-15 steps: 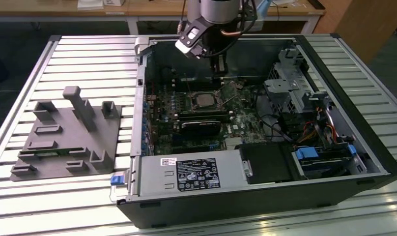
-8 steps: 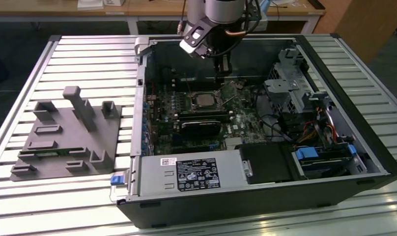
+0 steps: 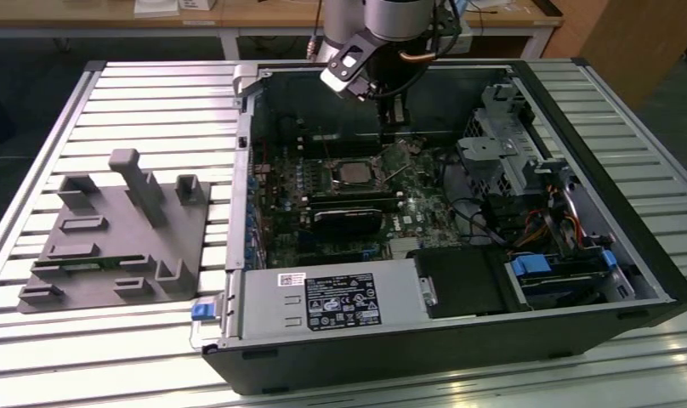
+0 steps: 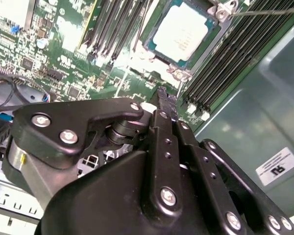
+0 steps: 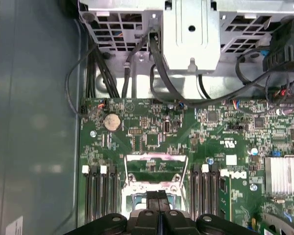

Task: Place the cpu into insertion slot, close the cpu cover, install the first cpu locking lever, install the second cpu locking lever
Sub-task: 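Close the cpu cover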

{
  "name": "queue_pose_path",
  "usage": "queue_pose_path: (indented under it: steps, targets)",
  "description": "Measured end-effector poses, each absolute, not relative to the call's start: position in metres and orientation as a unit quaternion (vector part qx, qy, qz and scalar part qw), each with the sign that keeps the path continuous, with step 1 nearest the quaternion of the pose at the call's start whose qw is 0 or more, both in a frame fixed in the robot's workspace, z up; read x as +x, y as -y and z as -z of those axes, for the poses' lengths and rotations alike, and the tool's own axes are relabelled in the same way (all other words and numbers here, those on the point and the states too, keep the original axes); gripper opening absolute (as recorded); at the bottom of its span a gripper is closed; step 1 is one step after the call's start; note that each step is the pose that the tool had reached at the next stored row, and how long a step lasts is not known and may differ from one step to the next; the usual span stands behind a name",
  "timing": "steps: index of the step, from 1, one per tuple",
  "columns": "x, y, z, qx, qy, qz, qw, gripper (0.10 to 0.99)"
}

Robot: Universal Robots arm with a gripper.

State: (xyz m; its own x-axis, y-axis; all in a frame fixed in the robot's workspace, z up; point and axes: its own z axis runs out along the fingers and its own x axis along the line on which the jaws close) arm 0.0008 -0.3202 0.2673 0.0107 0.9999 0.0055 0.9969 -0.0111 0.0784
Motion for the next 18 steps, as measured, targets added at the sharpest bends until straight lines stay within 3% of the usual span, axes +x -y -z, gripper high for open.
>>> queue_pose_path:
  steps: [18]
  targets:
    - [0.038,0.319,-0.267,0.71,-0.703,-0.029,0.025,0.106]
